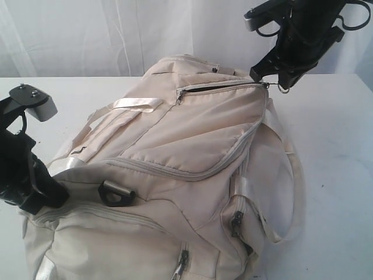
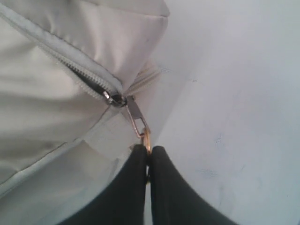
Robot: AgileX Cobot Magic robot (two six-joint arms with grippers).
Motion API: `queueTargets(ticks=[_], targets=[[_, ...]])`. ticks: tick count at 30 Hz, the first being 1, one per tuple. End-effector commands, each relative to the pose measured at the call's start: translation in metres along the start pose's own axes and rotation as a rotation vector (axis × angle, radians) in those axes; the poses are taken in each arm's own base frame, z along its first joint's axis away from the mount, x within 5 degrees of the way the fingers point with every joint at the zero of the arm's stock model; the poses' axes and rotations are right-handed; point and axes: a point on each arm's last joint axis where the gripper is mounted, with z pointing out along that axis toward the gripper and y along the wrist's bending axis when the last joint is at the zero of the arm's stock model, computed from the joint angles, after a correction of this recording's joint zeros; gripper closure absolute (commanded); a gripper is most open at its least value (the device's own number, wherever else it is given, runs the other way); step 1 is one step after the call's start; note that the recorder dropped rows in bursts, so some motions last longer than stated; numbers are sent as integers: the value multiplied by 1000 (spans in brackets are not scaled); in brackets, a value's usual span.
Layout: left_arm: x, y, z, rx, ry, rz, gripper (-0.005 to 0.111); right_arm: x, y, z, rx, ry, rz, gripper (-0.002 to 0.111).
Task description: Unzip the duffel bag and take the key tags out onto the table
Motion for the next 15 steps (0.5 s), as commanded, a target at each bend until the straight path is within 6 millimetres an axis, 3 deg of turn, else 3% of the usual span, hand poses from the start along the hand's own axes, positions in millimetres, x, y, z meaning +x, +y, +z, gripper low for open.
queueTargets(ticks=[1,9,13,15], targets=[[4,-6,-1,50,21,-19,107,7,-9,-5,44,42,8,108],[-13,-16,-13,147,-87,30,105,6,-5,-5,-4,34,27,108],[-23,-21,-24,182,-109,46,81,4,-2,-5,-38,18,41,108],[-25,-23,-29,195,-105,61,60,3,-1,-5,-44,4,45,108]])
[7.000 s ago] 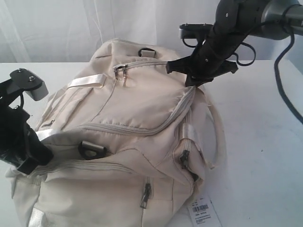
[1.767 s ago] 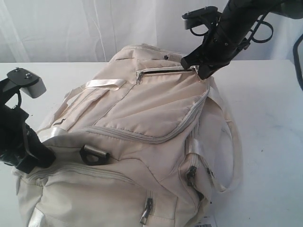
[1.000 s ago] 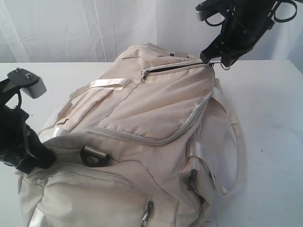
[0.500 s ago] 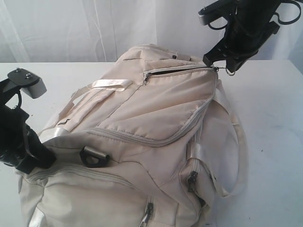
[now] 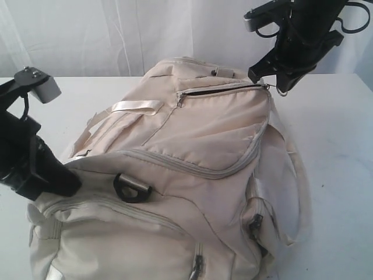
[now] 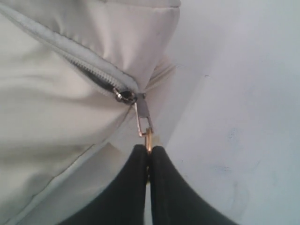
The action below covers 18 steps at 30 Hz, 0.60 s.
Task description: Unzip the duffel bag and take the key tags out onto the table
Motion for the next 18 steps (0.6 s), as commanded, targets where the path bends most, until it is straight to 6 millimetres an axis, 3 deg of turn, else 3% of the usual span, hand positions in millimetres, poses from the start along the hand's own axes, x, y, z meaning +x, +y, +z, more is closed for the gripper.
queueTargets(ticks=[1,3,5,8,12,15,18], targets=[[-12,-14,-15,101,-38,11,51,2,-5,-5,-4,-8,24,108],[-17,-16,-20,97,-51,43,32,1,-4,-5,-3,-19,22,108],[-25,-15,-27,68,-91,64,24,0,-4,-5,-7,-29,24,108],[-45,-7,-39,-55,-232,70,27,-2,-3,-5,-13,-48,28,108],[-70,19,-46,-299,-466,25,40,-4,-3,-6,-11,-72,29,108],[-84,39,-35,-371,-487,50,41,-6,-3,-6,-12,-92,31,108],[-103,56,-9,-353,-446,66,41,-8,-2,-6,-32,-121,43,108]])
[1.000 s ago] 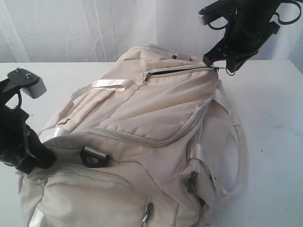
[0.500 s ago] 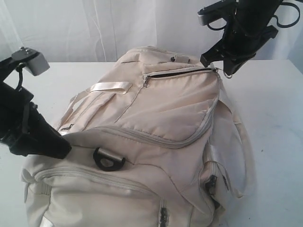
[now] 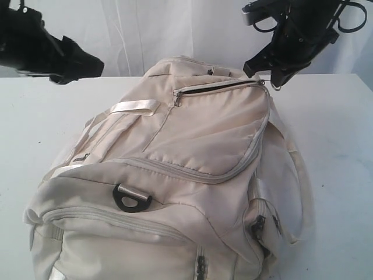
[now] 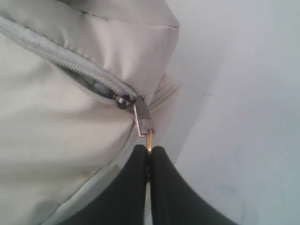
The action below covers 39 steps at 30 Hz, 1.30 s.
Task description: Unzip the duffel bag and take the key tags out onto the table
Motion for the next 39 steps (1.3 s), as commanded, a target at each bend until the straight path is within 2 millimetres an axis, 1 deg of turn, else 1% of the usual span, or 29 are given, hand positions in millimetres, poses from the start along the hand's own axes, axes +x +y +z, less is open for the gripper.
queueTargets(ticks=[1,4,5,6,7,9,13,17,21,24,28,29,30,32,34,37,39], targets=[[-9,9,50,13,18,43,41,-3,-2,-5,-17,-58,29,108],[-20,4,88,26,5,158,41,-6,-1,-5,-32,-80,39,108],[-25,2,98,24,-9,204,41,-6,-1,-5,-32,-80,39,108],[-28,-3,113,19,-22,276,41,-6,-1,-5,-32,-82,39,108],[-32,-6,123,10,-39,327,41,-6,-1,-5,-32,-82,39,108],[-36,-15,147,3,-60,435,41,-6,-1,-5,-32,-82,39,108],[-35,-34,182,14,-72,578,41,-6,-1,-5,-31,-83,35,108],[-35,-46,206,-5,-97,618,41,-6,-2,-5,-26,-85,31,108],[-33,-46,224,-43,-113,618,41,-6,-2,-5,-27,-85,31,108],[-30,-47,234,-39,-106,623,41,-6,-2,-5,-26,-85,29,108],[-26,-53,240,-28,-100,643,41,-6,-2,-5,-25,-88,18,108],[-27,-53,240,-31,-101,654,43,-6,-2,-5,-25,-88,17,108],[-27,-53,240,-32,-101,657,48,-6,-2,-5,-25,-88,17,108],[-29,-52,240,-56,-115,656,62,-6,-2,-5,-25,-88,17,108],[-32,-49,240,-99,-139,653,82,-6,-2,-5,-25,-88,17,108],[-37,-43,238,-177,-182,648,105,-6,-2,-5,-21,-87,12,108],[-42,-39,236,-238,-216,644,107,-6,-3,-5,-6,-85,4,108]])
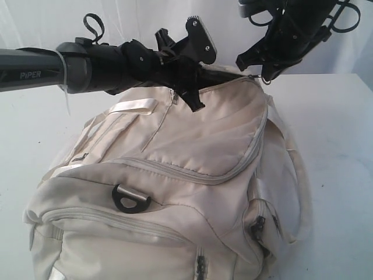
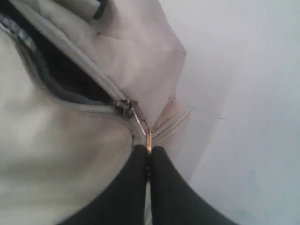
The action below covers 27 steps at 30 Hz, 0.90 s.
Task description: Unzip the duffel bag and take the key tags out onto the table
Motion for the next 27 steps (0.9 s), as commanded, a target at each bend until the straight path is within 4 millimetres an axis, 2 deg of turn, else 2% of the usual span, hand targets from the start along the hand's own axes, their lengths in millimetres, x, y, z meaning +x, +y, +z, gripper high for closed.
queueTargets(ticks=[1,6,13,27], targets=[[-6,15,-2,-149,-34,-13,107,0,-6,-5,29,-10,-14,108],[-5,25,-5,-267,-31,-12,107,6,-9,-4,45,40,-22,108],[-1,27,-5,-285,12,-44,107,32,-5,19,6,193,-14,108],[9,31,-6,-306,84,-133,107,63,16,11,-163,306,23,108]])
